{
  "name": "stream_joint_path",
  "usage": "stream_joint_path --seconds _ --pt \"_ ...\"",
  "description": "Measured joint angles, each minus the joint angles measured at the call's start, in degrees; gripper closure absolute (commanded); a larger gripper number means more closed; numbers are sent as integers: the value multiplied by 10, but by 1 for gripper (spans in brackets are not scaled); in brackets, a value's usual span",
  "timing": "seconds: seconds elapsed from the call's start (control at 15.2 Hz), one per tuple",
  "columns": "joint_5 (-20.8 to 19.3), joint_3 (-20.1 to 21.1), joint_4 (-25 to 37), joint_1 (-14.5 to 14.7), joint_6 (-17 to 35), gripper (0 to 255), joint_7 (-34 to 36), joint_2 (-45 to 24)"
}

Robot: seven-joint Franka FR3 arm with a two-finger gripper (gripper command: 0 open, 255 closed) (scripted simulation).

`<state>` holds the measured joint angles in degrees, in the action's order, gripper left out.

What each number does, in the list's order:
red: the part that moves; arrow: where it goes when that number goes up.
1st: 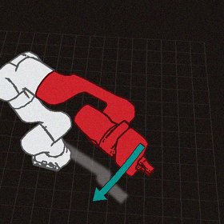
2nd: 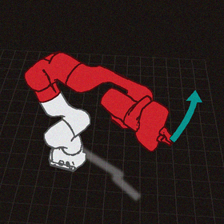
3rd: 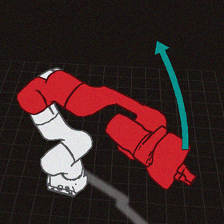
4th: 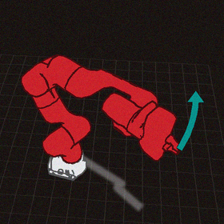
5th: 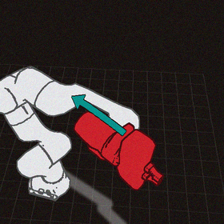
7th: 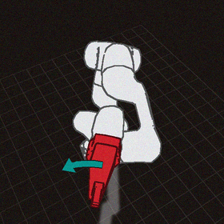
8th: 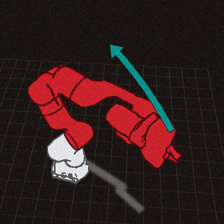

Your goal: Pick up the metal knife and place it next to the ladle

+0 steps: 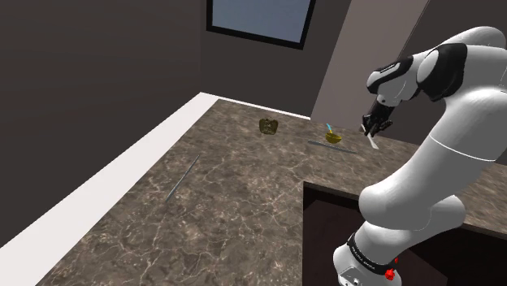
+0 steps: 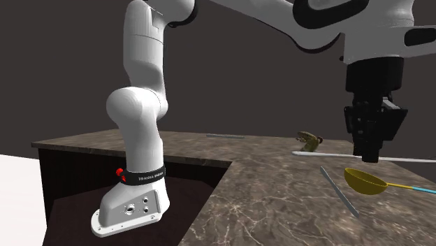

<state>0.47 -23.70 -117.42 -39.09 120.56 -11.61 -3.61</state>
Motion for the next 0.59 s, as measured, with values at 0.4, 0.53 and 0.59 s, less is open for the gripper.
stream_joint_path --seconds 0.4,0.53,0.59 --pt "28 -7 42 -16 10 255 -36 -57" --pt "31 -6 33 -17 23 255 -39 -62" --pt "33 -6 32 -18 29 255 -41 -67"
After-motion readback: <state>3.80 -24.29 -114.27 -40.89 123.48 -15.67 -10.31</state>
